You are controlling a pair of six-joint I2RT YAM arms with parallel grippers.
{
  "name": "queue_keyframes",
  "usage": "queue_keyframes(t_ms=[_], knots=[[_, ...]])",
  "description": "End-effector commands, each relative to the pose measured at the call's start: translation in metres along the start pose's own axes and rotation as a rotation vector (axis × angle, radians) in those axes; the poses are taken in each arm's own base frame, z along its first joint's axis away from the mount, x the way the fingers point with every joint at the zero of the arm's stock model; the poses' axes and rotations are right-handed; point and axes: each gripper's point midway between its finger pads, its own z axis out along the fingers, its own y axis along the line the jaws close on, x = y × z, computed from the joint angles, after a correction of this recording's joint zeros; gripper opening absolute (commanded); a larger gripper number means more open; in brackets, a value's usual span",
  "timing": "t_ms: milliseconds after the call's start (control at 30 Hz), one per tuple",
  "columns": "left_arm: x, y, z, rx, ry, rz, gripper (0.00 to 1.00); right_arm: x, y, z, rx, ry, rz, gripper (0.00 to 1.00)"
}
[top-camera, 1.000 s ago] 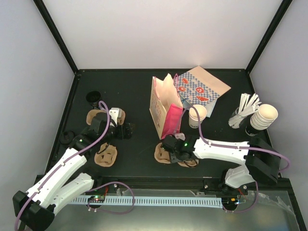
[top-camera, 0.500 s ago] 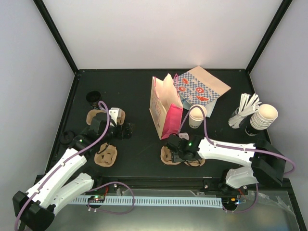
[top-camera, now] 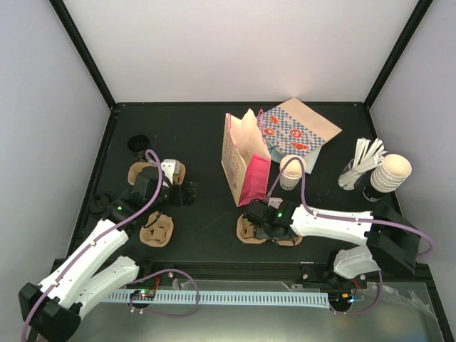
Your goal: Pack the takeout coffee
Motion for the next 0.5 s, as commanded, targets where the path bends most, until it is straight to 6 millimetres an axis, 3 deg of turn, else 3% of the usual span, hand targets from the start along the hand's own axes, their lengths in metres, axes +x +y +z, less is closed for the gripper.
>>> queue_keyframes(t_ms=[0, 467], knots=[[-0.0072, 0.0023, -0.0028, -0.014, -0.034, 0.018, 0.99, -0.0029, -0.0098, 0.0048, 0.028, -0.036, 0.011, 0.72], [-0.0085, 0.0017, -0.0043, -0.012, -0.037, 0.017, 0.99, 0.0038, -0.0034, 0.0109, -0.01, -0.007, -0.015, 0.62]])
